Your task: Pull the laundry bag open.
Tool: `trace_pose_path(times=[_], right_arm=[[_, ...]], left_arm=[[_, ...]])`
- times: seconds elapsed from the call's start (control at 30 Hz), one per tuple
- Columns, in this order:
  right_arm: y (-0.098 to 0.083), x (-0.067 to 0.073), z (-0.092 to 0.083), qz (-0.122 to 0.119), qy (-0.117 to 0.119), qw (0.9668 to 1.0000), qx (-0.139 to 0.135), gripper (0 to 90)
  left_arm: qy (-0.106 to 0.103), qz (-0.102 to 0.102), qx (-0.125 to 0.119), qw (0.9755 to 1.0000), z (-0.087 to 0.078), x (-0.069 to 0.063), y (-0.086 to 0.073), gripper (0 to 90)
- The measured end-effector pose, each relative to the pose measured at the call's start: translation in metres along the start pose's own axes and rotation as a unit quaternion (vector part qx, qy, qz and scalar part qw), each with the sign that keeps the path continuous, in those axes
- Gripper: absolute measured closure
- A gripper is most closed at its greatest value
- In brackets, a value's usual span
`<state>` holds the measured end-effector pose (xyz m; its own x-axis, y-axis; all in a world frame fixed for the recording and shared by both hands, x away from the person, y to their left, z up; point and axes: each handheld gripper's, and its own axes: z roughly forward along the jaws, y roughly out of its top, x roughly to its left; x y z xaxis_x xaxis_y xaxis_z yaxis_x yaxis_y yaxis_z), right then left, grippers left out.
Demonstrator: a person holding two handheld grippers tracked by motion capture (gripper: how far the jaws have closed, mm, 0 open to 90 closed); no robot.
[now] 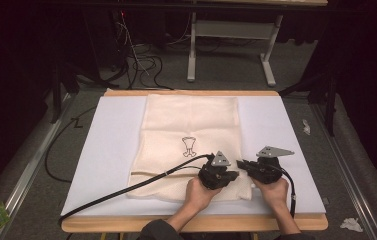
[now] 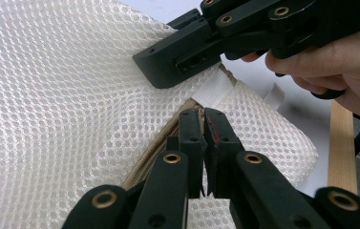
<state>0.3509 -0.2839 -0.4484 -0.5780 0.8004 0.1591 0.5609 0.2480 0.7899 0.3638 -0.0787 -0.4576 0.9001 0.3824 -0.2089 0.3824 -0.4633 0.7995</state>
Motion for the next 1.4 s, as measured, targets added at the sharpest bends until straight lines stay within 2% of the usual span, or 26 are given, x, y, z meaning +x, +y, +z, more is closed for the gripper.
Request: trace_pose_path(times=[0.17,0.33,0.73,0.83,1.0,1.23,1.4], right_arm=[[0.002,0.001,0.0,-0.004,0.0,1.0,-0.002,88.0],[0.001,0.002,0.0,-0.006,0.0,1.0,-0.002,88.1],[0.003,0.003,0.0,-0.007,0.002,1.0,-0.002,88.1],[0.004,0.003,-0.001,-0.012,0.002,0.9999,-0.006,88.1],[0.003,0.003,-0.003,-0.011,0.0,0.9999,-0.003,88.2],[0.004,0.002,-0.003,-0.01,0.002,0.9999,-0.008,88.2],[0.003,0.001,-0.003,-0.009,0.001,0.9999,-0.006,88.2]], left_arm=[[0.002,0.001,0.004,1.0,0.0,0.0,-0.001,86.9],[0.012,0.004,0.007,0.9999,-0.003,0.0,0.002,86.9],[0.015,0.003,0.015,0.9998,-0.004,0.0,0.002,87.0],[0.02,0.003,0.009,0.9998,-0.007,0.001,0.004,87.0],[0.016,-0.005,0.008,0.9998,-0.01,0.003,0.002,87.0],[0.025,0.004,0.008,0.9996,-0.014,0.003,0.002,87.0],[0.028,-0.002,0.006,0.9996,-0.02,0.007,-0.001,87.0]])
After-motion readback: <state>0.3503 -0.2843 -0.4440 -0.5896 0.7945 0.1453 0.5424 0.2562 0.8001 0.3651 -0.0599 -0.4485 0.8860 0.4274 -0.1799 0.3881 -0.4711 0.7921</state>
